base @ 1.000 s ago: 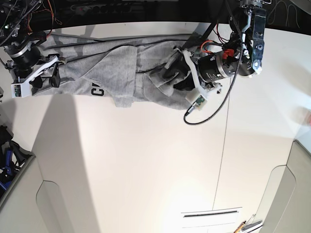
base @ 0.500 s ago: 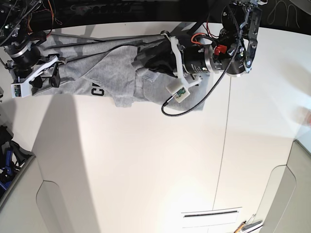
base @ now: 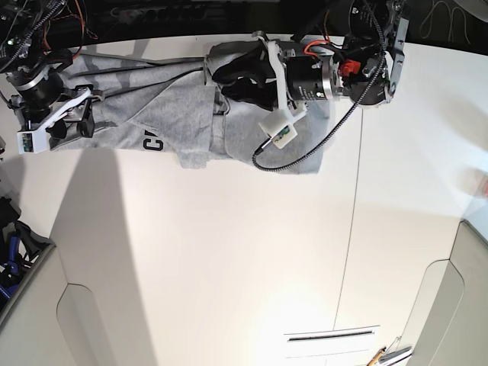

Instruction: Fold the T-shirt properly

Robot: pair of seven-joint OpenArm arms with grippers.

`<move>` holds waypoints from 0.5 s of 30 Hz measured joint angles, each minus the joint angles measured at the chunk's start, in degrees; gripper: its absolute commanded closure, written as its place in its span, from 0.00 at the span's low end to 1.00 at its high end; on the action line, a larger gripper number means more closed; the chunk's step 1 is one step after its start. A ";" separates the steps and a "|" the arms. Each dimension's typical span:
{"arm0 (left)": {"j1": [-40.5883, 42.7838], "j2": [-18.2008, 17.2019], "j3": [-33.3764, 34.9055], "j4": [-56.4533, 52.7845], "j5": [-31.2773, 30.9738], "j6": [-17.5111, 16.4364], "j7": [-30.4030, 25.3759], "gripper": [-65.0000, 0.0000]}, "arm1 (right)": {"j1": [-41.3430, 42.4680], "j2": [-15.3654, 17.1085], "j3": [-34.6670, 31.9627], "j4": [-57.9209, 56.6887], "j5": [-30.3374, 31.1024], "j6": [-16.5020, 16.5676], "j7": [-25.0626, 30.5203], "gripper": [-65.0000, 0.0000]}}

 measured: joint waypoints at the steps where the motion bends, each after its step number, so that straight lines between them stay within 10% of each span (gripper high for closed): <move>1: 0.00 0.00 0.00 1.25 -0.11 0.00 0.07 0.61 | 0.02 0.00 0.00 0.00 -0.85 0.00 0.00 0.50; 9: -0.02 -0.02 -0.07 5.97 5.09 0.00 -0.52 0.61 | 0.02 5.44 1.07 -0.74 -6.97 -0.46 0.42 0.44; 15: -0.02 0.00 -0.04 5.97 5.16 0.00 -1.11 0.61 | 0.04 10.80 5.90 -13.16 4.94 1.42 0.46 0.41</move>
